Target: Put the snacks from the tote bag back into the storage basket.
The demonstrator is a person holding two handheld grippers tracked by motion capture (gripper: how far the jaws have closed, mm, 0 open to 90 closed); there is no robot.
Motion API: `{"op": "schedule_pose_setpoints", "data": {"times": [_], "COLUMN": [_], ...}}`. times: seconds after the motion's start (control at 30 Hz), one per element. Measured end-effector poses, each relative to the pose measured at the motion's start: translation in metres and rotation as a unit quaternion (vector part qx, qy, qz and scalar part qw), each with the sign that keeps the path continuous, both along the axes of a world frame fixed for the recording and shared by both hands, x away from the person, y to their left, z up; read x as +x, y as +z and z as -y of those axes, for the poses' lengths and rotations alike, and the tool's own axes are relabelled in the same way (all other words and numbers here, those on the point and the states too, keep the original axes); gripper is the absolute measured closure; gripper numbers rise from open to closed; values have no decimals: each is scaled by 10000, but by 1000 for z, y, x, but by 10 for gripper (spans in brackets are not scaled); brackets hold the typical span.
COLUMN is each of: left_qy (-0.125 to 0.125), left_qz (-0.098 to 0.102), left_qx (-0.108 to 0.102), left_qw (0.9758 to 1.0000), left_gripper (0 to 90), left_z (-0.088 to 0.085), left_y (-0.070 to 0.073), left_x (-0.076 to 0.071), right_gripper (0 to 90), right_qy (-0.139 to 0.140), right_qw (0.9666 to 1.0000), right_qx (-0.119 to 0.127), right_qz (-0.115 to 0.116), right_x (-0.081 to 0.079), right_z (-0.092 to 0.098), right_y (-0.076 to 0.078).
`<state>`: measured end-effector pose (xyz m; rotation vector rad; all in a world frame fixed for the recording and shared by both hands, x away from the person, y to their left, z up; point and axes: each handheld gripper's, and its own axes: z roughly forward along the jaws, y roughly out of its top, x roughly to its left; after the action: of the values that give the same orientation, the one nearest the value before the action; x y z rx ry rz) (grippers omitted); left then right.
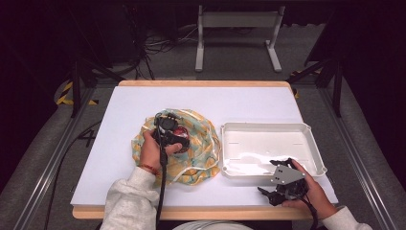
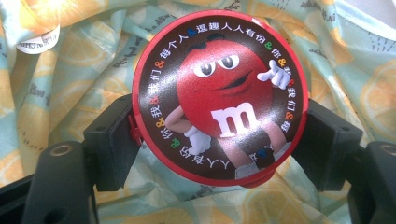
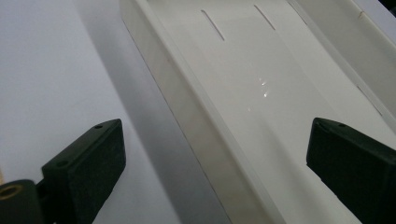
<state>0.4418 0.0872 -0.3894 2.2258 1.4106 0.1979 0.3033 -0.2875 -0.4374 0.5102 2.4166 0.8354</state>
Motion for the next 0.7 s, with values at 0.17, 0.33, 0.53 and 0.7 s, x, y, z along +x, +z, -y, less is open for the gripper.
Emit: {"op": "schedule_pose_setpoints", "data": {"times": [0.17, 0.33, 0.53, 0.7], "left_qy": [-62, -65, -32, -9], "left_qz": [53, 78, 127, 134], "left_qx": [9, -74, -107, -140], "left_qw": [10000, 9999, 9999, 9998], "left_gripper": [245, 245, 246, 246], "left_z": [1, -1, -5, -8], "left_y": [3, 5, 9, 11], "left_x": [-2, -4, -6, -7], "right_gripper": [54, 53, 53, 53], "right_qy": [2, -2, 8, 0], "right_qw": [10000, 10000, 10000, 10000], "right_qx": [-1, -14, -18, -2], "right_qz": [-3, -4, -17, -22], "right_x": [0, 1, 1, 1], "right_z": [0, 0, -1, -1], "right_y": [0, 0, -1, -1]}}
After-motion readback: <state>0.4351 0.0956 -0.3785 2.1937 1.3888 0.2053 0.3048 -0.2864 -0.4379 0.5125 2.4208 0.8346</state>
